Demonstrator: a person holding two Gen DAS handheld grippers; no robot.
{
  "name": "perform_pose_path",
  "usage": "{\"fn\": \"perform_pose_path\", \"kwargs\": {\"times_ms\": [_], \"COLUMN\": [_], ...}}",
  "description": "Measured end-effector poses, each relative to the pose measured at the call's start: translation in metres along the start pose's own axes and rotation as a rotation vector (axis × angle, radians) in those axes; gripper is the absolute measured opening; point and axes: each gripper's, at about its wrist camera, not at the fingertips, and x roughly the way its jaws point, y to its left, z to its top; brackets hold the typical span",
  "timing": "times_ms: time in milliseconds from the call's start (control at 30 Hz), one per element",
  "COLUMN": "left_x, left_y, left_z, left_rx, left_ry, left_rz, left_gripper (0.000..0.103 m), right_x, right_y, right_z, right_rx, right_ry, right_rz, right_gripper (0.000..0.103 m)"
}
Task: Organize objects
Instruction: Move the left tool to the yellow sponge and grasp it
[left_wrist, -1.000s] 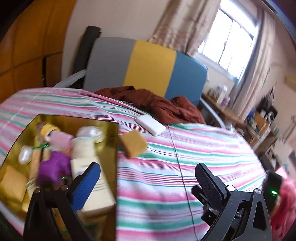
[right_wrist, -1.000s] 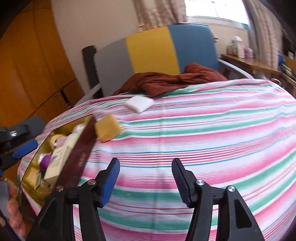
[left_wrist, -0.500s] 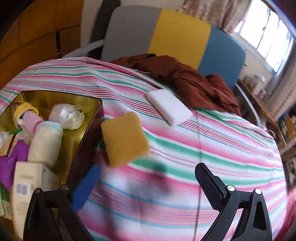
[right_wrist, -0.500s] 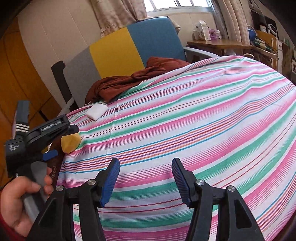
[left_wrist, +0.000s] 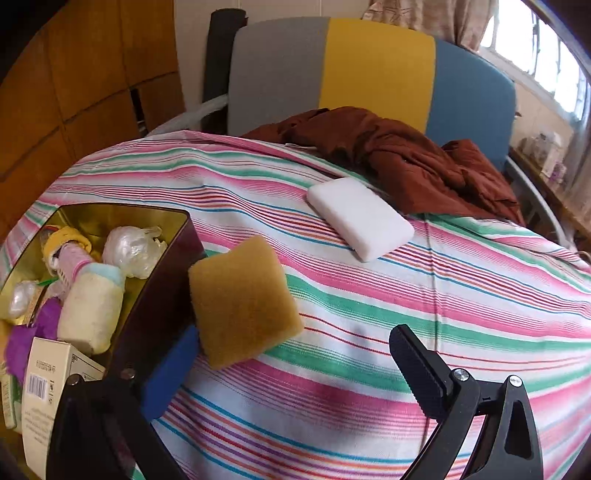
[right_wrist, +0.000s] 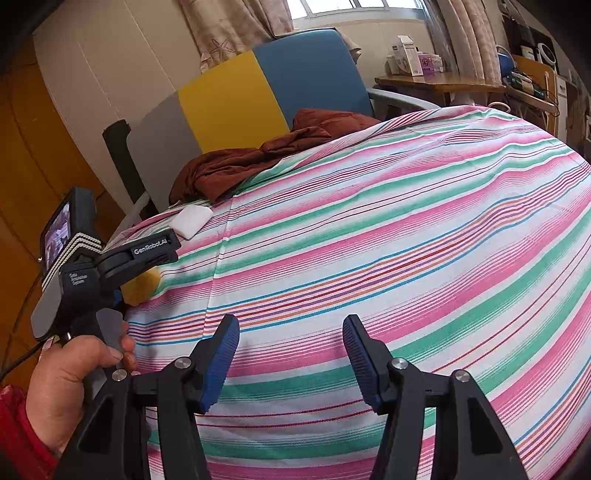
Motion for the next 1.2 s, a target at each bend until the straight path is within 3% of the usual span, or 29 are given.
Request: {"fn": "perform_pose_path", "kwargs": {"times_ms": [67, 333, 433, 567, 700, 767, 867, 967, 1200], "left_x": [0.005, 0.018, 0.019, 0.024, 0.022, 0.018, 0.013, 0.015, 0.023], "left_y": [-0.004, -0.005, -0.008, -0.003, 0.003, 0.008, 0.017, 0.018, -0.002], "left_z": [0.0, 0.015, 0.012, 0.009, 0.008, 0.006, 0.003, 0.002, 0.008], "left_rx": [-0.017, -0.054, -0.024, -0.03, -0.046, -0.064, -0.087, -0.074, -0.009], "left_ry": [0.03, 0.017, -0.014, -0.019, -0.029, -0.045, -0.058, -0.043, -0.014], "left_rz": [0.003, 0.051, 0.063, 0.078, 0.071, 0.063, 0.04, 0.049, 0.131], "left_gripper": [0.103, 0.102, 0.1, 0.083, 0.078, 0.065, 0.057, 0.058, 0.088], "right_x": [0.001, -0.002, -0.001, 0.001, 0.004, 0.004, 0.005, 0.007, 0.004], "right_y": [-0.001, -0.01, -0.013, -0.014, -0.017, -0.017, -0.015, -0.014, -0.01], "right_z": [0.001, 0.005, 0.006, 0.006, 0.008, 0.01, 0.013, 0.014, 0.013], "right_rx": [-0.004, 0.0, 0.008, 0.004, 0.016, 0.013, 0.007, 0.006, -0.008], "right_ry": [0.002, -0.005, -0.004, -0.003, 0.0, -0.004, -0.009, -0.007, -0.005], "right_rz": [-0.002, -0.009, -0.012, -0.016, -0.015, -0.014, -0.011, -0.008, -0.003], "right_gripper": [0.059, 0.059, 0.059, 0.059, 0.059, 0.059, 0.059, 0.059, 0.059]}}
